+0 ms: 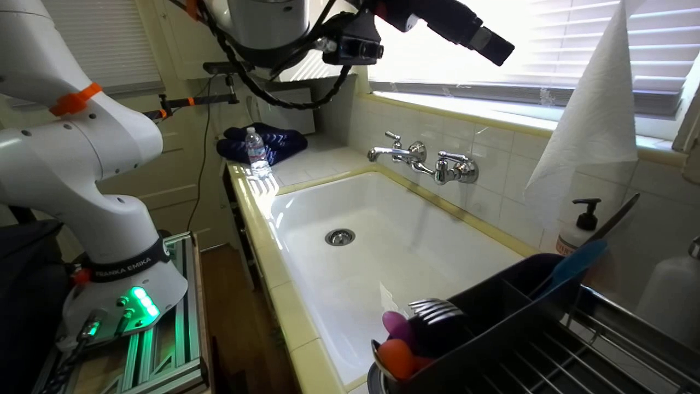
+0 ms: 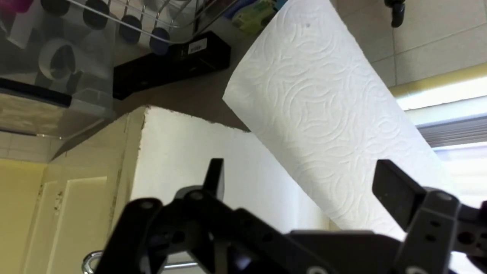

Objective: Get a piece of paper towel on the right

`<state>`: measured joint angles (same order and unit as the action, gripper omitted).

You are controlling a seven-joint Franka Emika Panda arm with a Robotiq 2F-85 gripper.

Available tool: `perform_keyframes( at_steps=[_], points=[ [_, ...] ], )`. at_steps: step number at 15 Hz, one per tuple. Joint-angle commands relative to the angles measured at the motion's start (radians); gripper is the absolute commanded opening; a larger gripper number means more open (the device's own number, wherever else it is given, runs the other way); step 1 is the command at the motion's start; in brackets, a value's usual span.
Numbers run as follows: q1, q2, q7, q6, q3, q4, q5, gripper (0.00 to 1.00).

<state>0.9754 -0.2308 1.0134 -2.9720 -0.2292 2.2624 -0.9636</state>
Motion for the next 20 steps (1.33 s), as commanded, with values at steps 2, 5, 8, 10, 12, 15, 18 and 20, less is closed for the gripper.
perform_keyframes(
  at_steps=[2,5,8,10,12,15,18,20],
  points=[
    [0.088,0.105,0.136,-0.024,-0.073,-0.138,-0.3,1.0],
    [0.092,0.166,0.199,-0.031,-0.079,-0.203,-0.453,1.0],
    [0.083,0.221,0.277,-0.043,-0.071,-0.26,-0.594,1.0],
    [0.077,0.26,0.345,-0.06,-0.066,-0.306,-0.7,1.0],
    [0.073,0.292,0.433,-0.087,-0.064,-0.362,-0.822,1.0],
    [0.07,0.343,0.565,-0.124,-0.071,-0.448,-0.996,1.0],
    [0.07,0.392,0.679,-0.133,-0.085,-0.514,-1.124,1.0],
    [0.074,0.424,0.762,-0.133,-0.105,-0.555,-1.201,1.0]
  ],
)
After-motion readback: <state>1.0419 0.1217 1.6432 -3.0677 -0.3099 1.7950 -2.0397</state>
